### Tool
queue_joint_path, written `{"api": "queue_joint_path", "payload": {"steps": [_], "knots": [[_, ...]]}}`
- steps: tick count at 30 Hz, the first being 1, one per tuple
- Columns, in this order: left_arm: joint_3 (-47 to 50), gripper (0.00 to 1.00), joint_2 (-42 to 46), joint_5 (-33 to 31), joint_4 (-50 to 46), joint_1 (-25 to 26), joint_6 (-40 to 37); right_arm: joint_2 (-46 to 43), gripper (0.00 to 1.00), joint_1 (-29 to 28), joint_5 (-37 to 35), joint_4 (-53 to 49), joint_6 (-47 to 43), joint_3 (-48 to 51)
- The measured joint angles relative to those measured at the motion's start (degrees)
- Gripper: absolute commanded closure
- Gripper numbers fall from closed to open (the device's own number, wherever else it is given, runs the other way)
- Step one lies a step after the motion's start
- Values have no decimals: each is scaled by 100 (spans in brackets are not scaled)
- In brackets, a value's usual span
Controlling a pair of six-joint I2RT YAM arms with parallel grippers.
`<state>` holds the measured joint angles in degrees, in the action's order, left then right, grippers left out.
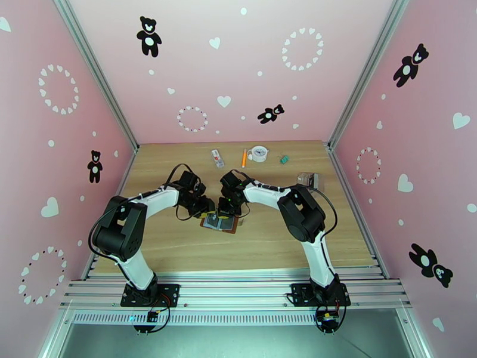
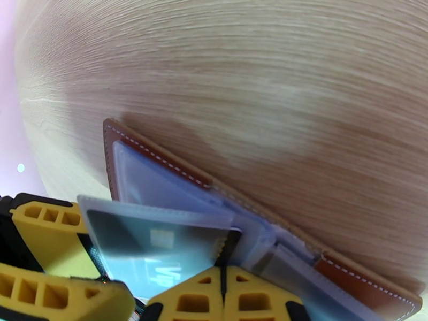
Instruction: Put the credit cards into the card holder
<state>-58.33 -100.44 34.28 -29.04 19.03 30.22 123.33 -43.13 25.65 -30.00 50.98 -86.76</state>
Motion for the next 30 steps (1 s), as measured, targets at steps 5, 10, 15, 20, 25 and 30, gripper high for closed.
{"api": "queue_joint_path", "payload": {"steps": [5, 10, 15, 20, 25, 30], "knots": [[4, 66, 0, 247, 142, 9, 24, -11, 79, 2, -26, 31, 68, 0], [-7, 66, 59, 422, 275, 7, 94, -275, 65, 105, -343, -131, 122, 90], [-31, 65, 57, 590, 341, 269, 219, -1095, 64, 417, -667, -103, 249, 573], [-275, 65, -155, 702, 400, 564, 289, -1989, 64, 905, -946, -31, 376, 1257], [-702, 61, -546, 717, 356, 776, 273, -2304, 64, 1246, -1226, -96, 476, 1869], [-1029, 61, -887, 713, 251, 1027, 149, -2387, 64, 1414, -1381, -269, 474, 2068]]}}
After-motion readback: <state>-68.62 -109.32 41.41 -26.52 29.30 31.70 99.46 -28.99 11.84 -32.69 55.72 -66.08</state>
